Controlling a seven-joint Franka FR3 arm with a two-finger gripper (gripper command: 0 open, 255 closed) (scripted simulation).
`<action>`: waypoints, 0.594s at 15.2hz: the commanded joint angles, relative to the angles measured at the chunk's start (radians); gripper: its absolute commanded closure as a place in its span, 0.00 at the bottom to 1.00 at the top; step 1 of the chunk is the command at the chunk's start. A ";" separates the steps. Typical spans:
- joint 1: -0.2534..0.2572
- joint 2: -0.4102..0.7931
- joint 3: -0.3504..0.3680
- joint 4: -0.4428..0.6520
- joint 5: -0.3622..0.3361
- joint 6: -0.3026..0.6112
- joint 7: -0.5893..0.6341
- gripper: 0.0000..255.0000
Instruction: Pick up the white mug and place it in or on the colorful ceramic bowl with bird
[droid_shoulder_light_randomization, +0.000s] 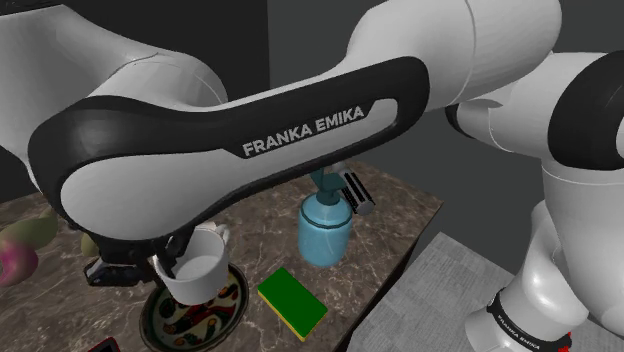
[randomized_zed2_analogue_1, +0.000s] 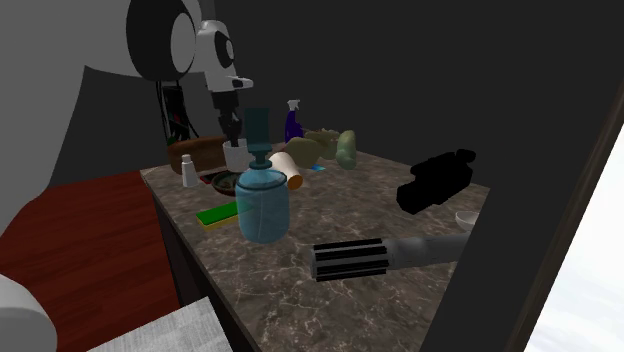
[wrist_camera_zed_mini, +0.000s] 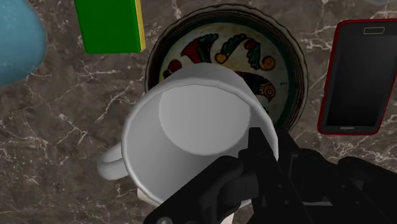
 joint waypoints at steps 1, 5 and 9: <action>-0.003 0.000 -0.001 -0.026 -0.002 0.025 0.005 1.00; -0.007 0.008 -0.004 -0.068 -0.007 0.074 0.013 1.00; -0.010 0.019 -0.008 -0.105 -0.015 0.120 0.021 1.00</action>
